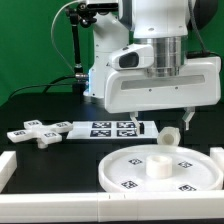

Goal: Assemble round table

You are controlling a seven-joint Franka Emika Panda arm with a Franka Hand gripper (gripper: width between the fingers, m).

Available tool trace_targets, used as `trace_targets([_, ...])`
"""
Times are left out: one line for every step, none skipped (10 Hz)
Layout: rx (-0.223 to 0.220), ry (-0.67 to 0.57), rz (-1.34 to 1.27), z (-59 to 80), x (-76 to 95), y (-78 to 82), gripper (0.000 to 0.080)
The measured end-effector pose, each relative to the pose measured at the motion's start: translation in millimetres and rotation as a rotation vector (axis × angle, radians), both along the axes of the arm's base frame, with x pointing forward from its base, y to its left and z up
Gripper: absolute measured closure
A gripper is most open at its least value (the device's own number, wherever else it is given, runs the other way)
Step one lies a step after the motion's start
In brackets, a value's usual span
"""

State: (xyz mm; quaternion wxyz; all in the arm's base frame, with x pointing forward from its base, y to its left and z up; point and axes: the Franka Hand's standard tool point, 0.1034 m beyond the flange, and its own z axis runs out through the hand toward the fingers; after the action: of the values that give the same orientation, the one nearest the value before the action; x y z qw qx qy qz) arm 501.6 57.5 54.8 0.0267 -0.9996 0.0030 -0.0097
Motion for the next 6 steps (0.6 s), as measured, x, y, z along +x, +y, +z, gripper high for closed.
trace_targets([0.009, 0.003, -0.063, -0.1, 0.0, 1.6, 0.015])
trace_targets([0.015, 0.007, -0.11, -0.2, -0.2, 2.7, 0.015])
trace_targets([0.025, 0.013, -0.188, -0.4, -0.8, 3.8, 0.015])
trace_targets([0.051, 0.032, -0.337, -2.6, -4.5, 1.9, 0.015])
trace_targets([0.057, 0.042, -0.406, -3.8, -6.5, 3.5, 0.015])
trace_targets([0.056, 0.046, -0.397, -5.5, -9.0, 7.1, 0.015])
